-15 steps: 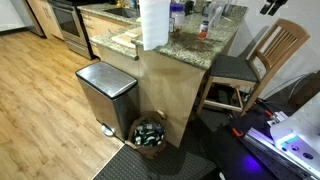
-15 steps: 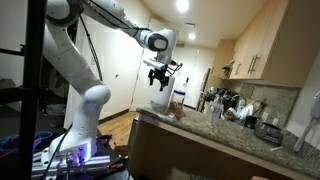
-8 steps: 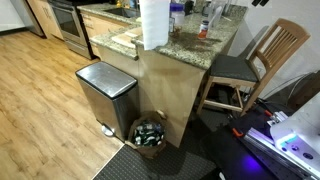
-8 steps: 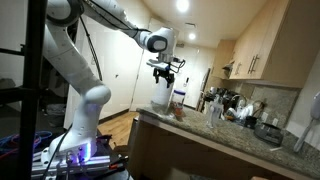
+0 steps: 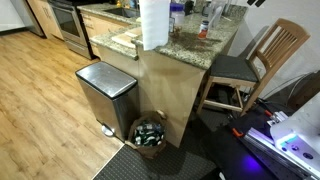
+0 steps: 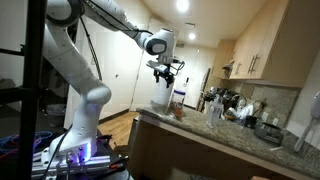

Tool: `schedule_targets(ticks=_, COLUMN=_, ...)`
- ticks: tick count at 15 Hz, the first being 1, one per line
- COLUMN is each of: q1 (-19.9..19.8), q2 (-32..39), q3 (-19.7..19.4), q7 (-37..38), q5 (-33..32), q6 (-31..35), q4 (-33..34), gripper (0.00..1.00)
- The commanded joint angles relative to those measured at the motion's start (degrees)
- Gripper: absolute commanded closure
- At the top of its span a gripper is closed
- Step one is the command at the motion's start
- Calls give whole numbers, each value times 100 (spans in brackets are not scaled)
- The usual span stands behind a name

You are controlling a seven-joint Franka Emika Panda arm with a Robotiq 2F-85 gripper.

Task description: Take the white bottle and put it upside down on the clear bottle

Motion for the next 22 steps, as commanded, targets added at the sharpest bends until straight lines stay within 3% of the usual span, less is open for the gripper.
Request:
schedule_targets(ticks=1, q1=-43, q2=10, q3=37, q7=-25, q5=35, q6=-13, q4=11, gripper=0)
schedule_targets(ticks=2, q1=-43, q2=10, q3=37, q7=-25, q5=35, q6=-13, q4=11, gripper=0)
schedule_targets(ticks=4, q1=149, q2=-249, q3=-118, q7=-708, q5=3, q6=769, q4=-281, gripper=5)
schedule_targets(ticks=7, q1=262, q2=-545, q3=-554, q7=-1629, q5=-77, q6=1948, q4=-1061, gripper=0)
schedule_targets(ticks=10, q1=461, q2=-871, q3=-1469, q7=-2747, q5=49, q6=3341, q4=-1978, gripper=0)
schedule_targets(ticks=12, q1=1198, q2=-234, q3=-2476, q7=-3512, q5=527, q6=4242, q4=-1610, gripper=0)
schedule_targets(ticks=13, q1=1548, q2=-406, q3=-2921, q7=-3769, q5=683, q6=4536, q4=-1682, gripper=0)
schedule_targets(ticks=14, q1=964, q2=-488, q3=-2286, q7=-3122, q5=249, q6=3962, q4=-1662, gripper=0)
schedule_targets(ticks=15, q1=1189, q2=-471, q3=-2597, q7=-3260, q5=252, q6=4069, q4=-1628, gripper=0)
schedule_targets(ticks=16, q1=1212, q2=-471, q3=-2622, q7=-3220, q5=218, q6=4046, q4=-1592, gripper=0)
schedule_targets(ticks=19, q1=1153, q2=-481, q3=-2398, q7=-3048, q5=207, q6=4036, q4=-1573, gripper=0)
schedule_targets(ticks=20, q1=1435, q2=-357, q3=-2711, q7=-3226, q5=261, q6=4100, q4=-1496, gripper=0)
schedule_targets(ticks=22, q1=2379, q2=-420, q3=-3567, q7=-3679, q5=503, q6=4588, q4=-1461, gripper=0)
